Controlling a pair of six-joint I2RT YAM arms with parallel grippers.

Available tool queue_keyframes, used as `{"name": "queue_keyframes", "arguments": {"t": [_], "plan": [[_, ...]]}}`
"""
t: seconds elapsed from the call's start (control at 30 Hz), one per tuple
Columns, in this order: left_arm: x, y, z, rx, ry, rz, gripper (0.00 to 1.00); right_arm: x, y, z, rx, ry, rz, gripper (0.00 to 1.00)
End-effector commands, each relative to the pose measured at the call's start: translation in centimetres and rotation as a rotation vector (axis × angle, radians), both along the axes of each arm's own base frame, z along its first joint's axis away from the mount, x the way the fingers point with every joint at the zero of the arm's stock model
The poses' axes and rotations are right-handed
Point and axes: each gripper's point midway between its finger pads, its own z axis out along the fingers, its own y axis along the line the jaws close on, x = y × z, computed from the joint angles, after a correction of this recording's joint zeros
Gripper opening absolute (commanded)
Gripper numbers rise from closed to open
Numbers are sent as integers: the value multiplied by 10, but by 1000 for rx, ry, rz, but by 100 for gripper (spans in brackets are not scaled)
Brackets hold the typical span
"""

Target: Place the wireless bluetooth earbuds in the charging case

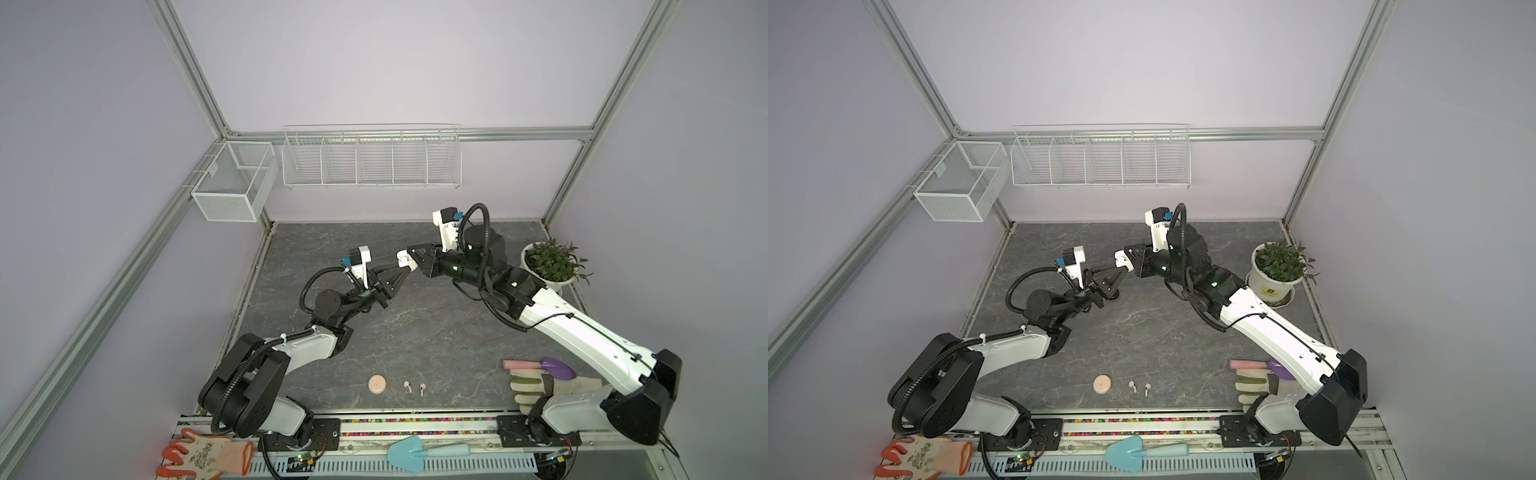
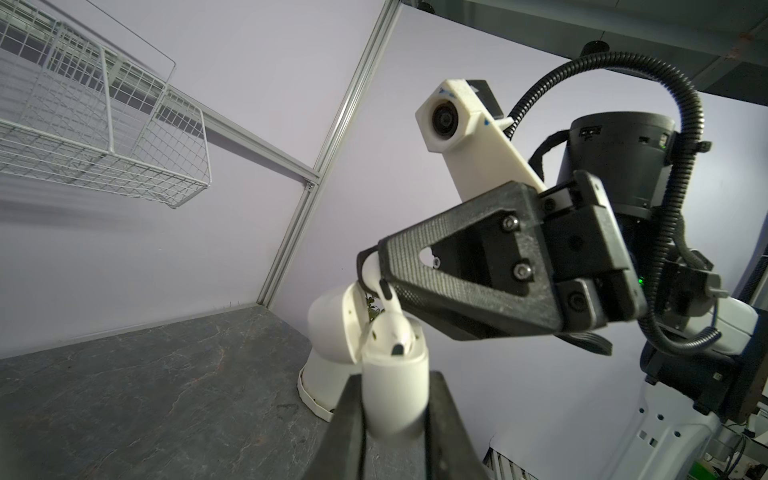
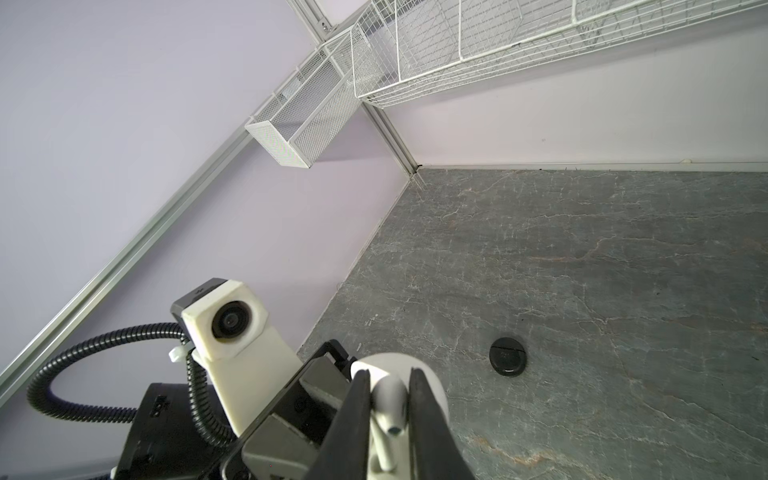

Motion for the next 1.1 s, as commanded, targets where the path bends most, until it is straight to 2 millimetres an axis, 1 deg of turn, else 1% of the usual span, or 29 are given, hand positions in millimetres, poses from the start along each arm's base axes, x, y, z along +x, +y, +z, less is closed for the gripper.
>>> {"name": "queue_keyframes", "arguments": {"t": [0.0,0.27,0.47,0.83,1.07], "plan": [[-10,5,19,-38,-81,5,0,-5,-4,-3,-4,4,-8,19],[-10,6,19,-38,-80,7,0,-9,-9,0,-6,-5,-14,20],[-10,5,20,-38,-80,2,0,-11,-6,-3,-5,4,-5,20],[-13,7,20,-36,-91,6,0,-12,-12,-3,-33,-7,-13,21],[-13,3,24,-39,-94,-21,0,-12,-7,2,-30,-14,5,25]]}}
